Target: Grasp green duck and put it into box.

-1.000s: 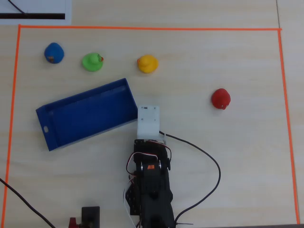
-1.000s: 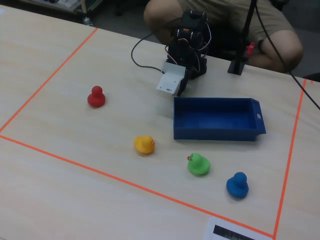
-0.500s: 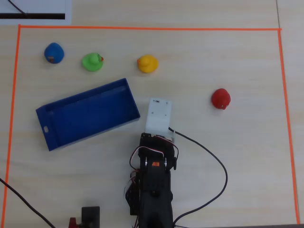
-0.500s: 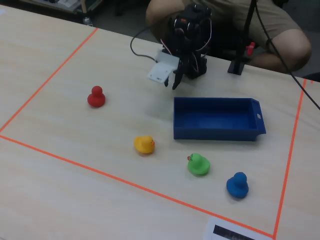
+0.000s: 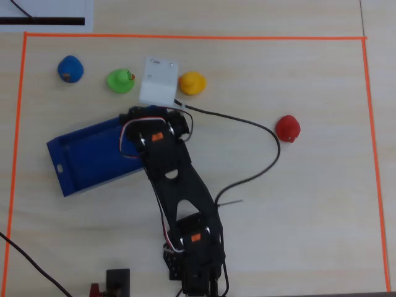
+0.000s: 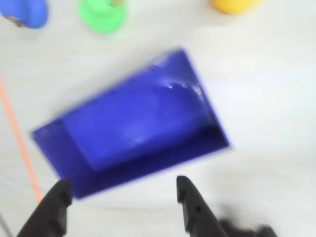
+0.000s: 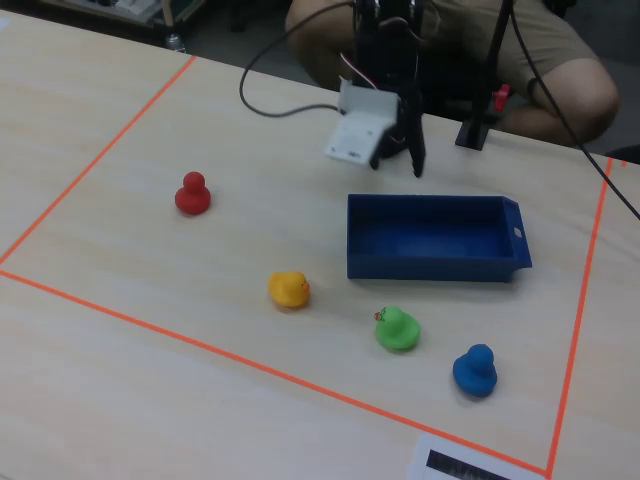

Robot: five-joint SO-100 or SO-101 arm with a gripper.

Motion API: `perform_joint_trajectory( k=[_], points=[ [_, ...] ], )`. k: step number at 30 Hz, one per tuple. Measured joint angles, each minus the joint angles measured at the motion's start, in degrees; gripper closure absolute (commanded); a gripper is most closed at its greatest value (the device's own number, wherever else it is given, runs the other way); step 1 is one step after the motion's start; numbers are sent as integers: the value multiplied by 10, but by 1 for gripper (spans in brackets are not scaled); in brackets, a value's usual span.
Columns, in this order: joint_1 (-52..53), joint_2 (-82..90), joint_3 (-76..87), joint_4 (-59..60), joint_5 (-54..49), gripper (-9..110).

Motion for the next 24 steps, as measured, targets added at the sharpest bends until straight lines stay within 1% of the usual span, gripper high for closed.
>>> perform_joint_trajectory(
  k=[4,9,11,19,24],
  points=[
    [-23,-167,-156,0,8,71],
    [-18,-329,-317,-7,5,71],
    [-9,-364,-339,-28,-1,71],
    [41,-464,-344,-114,-11,71],
    [40,-503,-344,-157,-6,71]
  ],
)
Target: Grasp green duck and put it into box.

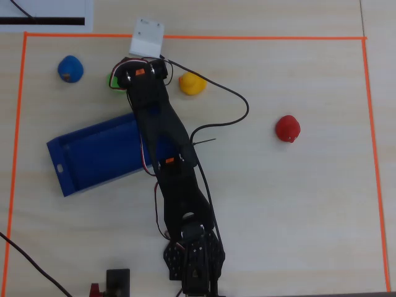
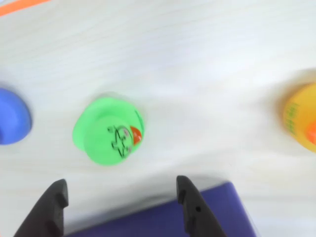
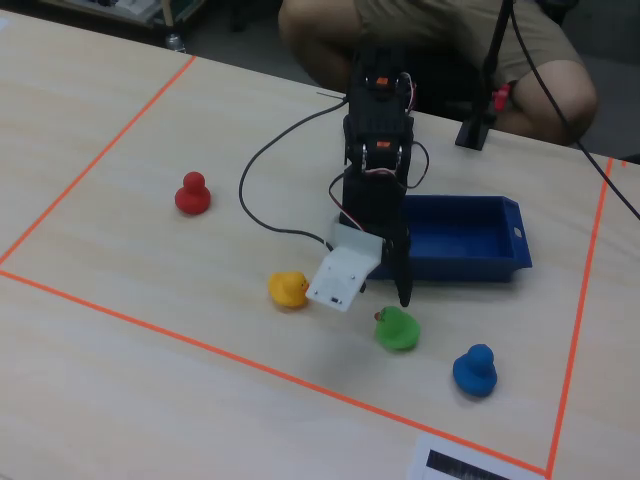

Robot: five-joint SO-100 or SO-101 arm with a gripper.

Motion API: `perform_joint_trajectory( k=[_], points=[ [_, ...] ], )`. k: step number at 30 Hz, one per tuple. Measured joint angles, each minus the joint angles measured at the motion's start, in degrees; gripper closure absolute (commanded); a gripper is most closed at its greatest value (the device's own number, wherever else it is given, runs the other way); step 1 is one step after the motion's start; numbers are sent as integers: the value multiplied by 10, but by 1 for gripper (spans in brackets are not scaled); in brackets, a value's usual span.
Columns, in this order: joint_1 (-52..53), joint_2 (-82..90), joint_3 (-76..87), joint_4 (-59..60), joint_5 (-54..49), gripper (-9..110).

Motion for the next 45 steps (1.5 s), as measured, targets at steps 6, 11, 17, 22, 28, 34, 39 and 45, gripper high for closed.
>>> perform_joint_trajectory(
  k=[6,11,17,22,28,34,39,45],
  points=[
    [-5,-14,0,-36,29,71],
    [-25,-40,0,-55,38,71],
    [-25,-64,11,-82,43,72],
    [-28,-65,11,-107,54,101],
    [-34,-73,11,-100,57,101],
    [-24,-30,-5,-11,85,101],
    [-28,145,5,69,115,101],
    [-84,417,226,54,142,101]
  ],
)
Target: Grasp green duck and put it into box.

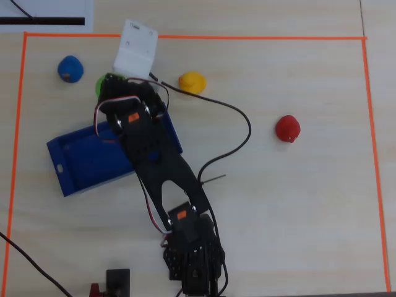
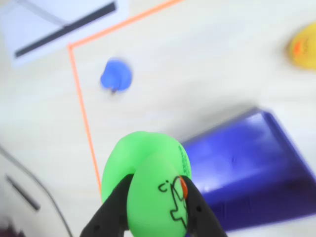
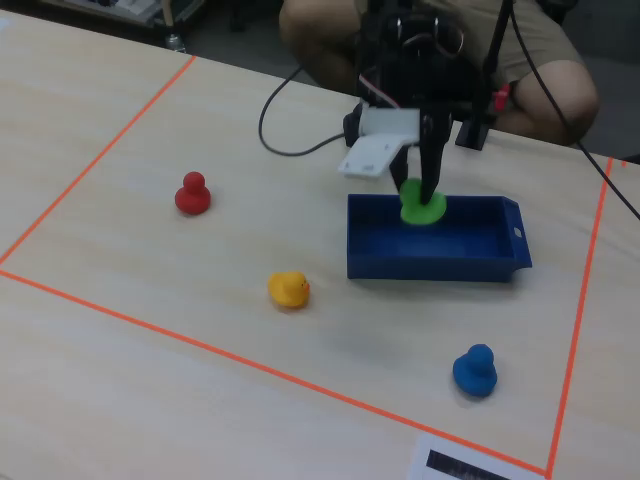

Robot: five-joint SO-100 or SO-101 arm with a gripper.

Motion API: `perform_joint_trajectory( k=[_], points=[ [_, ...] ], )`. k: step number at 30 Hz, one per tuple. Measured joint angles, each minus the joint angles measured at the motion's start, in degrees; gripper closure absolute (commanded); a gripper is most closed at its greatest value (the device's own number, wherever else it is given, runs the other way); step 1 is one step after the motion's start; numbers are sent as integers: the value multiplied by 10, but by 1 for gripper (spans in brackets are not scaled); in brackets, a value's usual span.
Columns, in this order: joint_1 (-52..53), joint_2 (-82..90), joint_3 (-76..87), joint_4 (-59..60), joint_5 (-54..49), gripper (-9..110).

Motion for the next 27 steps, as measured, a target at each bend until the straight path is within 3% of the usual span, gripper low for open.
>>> perform_joint_trajectory(
  k=[6,13,15,21,27],
  points=[
    [3,176,303,-99,16,101],
    [-9,193,531,-209,17,98],
    [-14,193,569,-231,15,85],
    [-16,199,601,-246,4,74],
    [44,254,575,-218,-31,80]
  ],
)
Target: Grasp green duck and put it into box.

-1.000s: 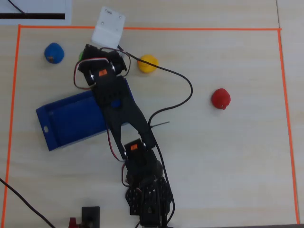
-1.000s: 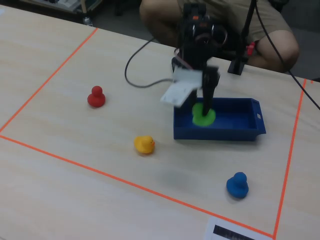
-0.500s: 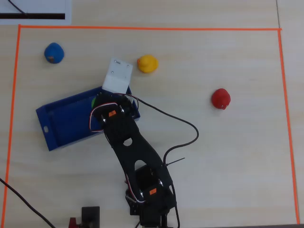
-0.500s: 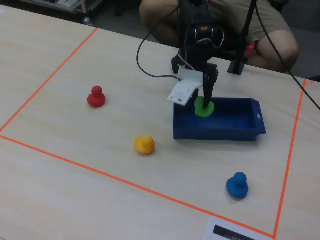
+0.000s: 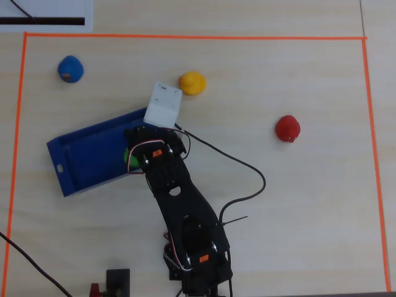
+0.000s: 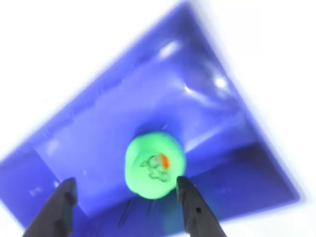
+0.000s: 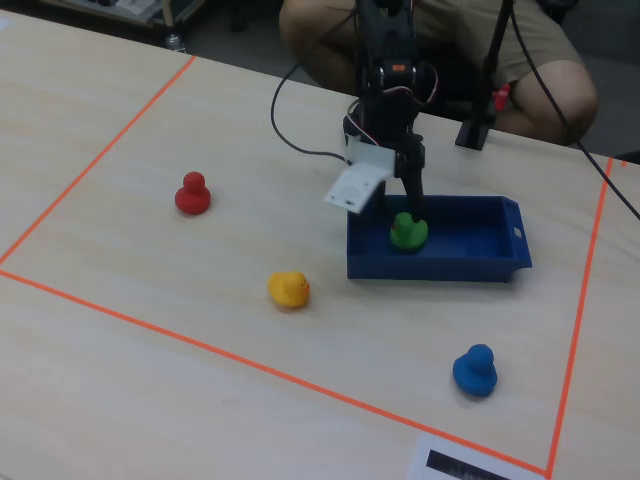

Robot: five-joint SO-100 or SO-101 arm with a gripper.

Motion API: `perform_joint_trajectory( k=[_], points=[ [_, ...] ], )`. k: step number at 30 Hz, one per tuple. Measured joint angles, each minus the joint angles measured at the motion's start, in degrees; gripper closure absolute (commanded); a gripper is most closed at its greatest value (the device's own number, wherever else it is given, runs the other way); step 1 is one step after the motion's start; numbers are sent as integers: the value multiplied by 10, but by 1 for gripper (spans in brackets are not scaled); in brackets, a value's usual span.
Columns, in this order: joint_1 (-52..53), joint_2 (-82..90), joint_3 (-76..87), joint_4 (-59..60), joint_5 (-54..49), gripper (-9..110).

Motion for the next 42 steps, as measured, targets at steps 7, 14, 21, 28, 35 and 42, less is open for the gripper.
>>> perform_joint_trajectory(
  k=[7,14,21,28,35,42],
  points=[
    [105,134,-142,99,-58,101],
    [150,301,-214,180,-117,101],
    [175,515,31,150,-178,101],
    [191,650,283,77,-193,101],
    [202,695,456,45,-214,101],
    [201,697,529,47,-236,101]
  ],
)
